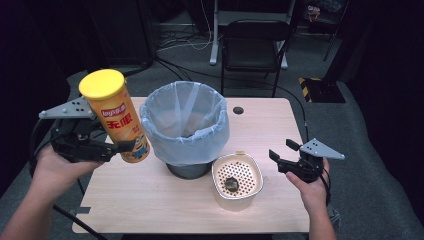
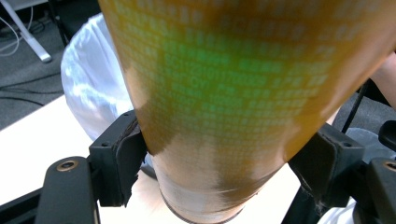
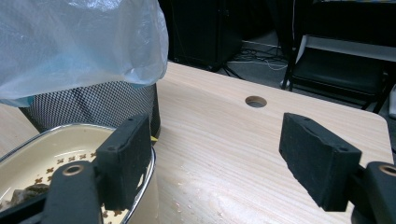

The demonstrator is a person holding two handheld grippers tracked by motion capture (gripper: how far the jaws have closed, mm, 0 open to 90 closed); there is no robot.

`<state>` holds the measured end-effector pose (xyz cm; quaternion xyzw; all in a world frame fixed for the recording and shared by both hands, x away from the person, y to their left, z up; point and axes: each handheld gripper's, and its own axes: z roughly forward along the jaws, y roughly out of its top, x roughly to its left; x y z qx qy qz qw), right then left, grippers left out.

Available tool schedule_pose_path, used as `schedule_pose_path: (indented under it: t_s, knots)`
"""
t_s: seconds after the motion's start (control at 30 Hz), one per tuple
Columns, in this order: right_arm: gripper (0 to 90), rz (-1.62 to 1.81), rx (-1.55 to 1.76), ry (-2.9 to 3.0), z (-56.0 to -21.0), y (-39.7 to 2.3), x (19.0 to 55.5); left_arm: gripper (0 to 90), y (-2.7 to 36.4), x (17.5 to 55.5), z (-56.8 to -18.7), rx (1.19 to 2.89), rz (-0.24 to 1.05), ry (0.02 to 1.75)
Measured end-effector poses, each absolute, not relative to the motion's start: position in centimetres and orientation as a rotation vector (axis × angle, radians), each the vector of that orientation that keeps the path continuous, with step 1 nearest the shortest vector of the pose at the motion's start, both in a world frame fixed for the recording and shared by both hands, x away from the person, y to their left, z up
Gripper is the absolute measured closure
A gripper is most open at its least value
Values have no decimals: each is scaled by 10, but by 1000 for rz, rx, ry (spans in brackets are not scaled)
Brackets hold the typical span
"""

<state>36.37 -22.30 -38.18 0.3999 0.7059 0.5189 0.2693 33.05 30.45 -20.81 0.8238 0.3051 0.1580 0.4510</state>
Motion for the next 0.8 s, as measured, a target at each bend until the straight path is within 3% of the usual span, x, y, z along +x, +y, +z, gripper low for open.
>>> schedule_pose_path:
  t_s: [0.37,0.8]
  knots:
    - [250,1395,1066,1915,-384,-221,365,239,279,358,-187,2039,395,723]
    - [250,1397,1073,1917,-385,-221,366,239,254,392,-188,2020,374,724]
